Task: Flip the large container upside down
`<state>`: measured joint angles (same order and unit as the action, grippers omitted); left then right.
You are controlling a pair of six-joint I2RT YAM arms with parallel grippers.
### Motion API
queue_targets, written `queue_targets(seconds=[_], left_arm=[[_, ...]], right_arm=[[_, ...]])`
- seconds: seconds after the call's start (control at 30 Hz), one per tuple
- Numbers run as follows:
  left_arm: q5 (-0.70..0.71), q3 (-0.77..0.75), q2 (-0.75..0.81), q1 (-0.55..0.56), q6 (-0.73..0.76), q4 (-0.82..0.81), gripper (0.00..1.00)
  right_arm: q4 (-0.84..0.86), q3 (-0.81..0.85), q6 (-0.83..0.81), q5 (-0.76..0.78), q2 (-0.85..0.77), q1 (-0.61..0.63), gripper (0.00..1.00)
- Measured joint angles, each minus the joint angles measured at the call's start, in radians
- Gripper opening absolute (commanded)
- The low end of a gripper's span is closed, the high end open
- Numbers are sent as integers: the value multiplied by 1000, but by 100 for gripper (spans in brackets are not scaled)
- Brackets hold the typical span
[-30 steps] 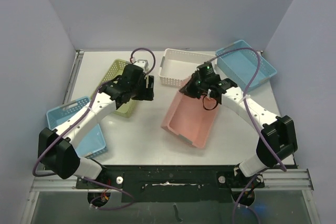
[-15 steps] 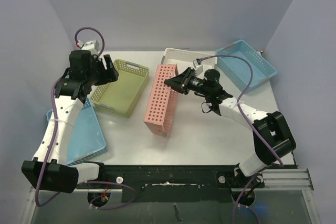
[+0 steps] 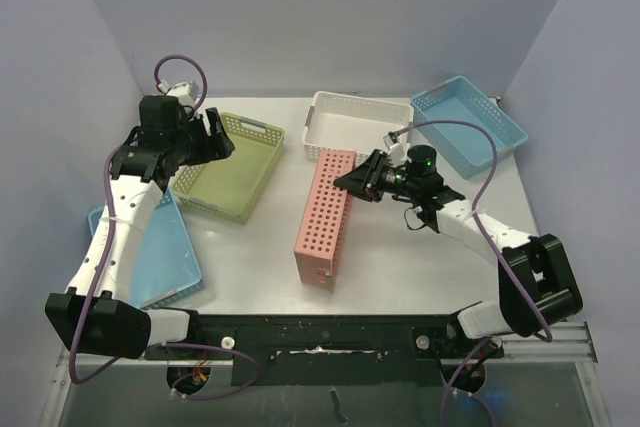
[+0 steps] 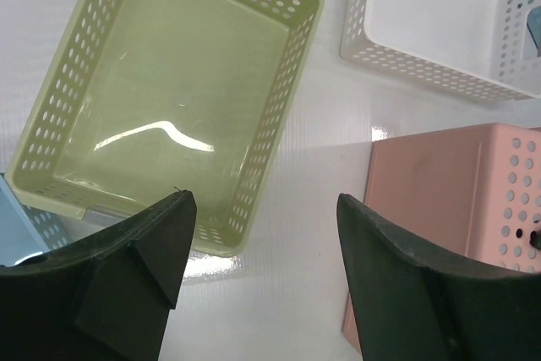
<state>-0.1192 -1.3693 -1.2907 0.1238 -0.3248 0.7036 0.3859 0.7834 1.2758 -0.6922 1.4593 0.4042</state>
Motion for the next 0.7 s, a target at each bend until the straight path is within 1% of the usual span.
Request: queue_targets(seconds=[0.03,0.07,0.1,0.13,0.2,0.27,0.33,0.47,0.57,0.7], left_arm=[[-3,1,-3,0,0,0,67],[-8,2,-4,0,0,0,67],[-11,5,-5,0,0,0,67],[-15,5,-5,0,0,0,67],[-20,6,-5,0,0,0,67],[-24,10,-5,0,0,-1,67],[-24,18,-5,0,0,-2,67],[-25,30,-8,0,-2,0,67],[-32,30,-14,0,-5,-3,67],[-44,30,-25,0,-9,-7,67]], right_arm=[[-63,0,-45,5,-24,-18,32],[-106,0,-71,8,-40,-35,36],[-146,0,-103,13,-56,-55,46],[-195,0,-138,23,-72,-77,55],[-283,4,-202,64,-99,-105,62],[-390,20,-275,122,-126,-123,65],[-459,35,-336,170,-157,-138,68],[-544,28,-408,217,-221,-170,77],[-580,13,-432,239,-259,-189,79],[-614,4,-446,275,-295,-194,79]])
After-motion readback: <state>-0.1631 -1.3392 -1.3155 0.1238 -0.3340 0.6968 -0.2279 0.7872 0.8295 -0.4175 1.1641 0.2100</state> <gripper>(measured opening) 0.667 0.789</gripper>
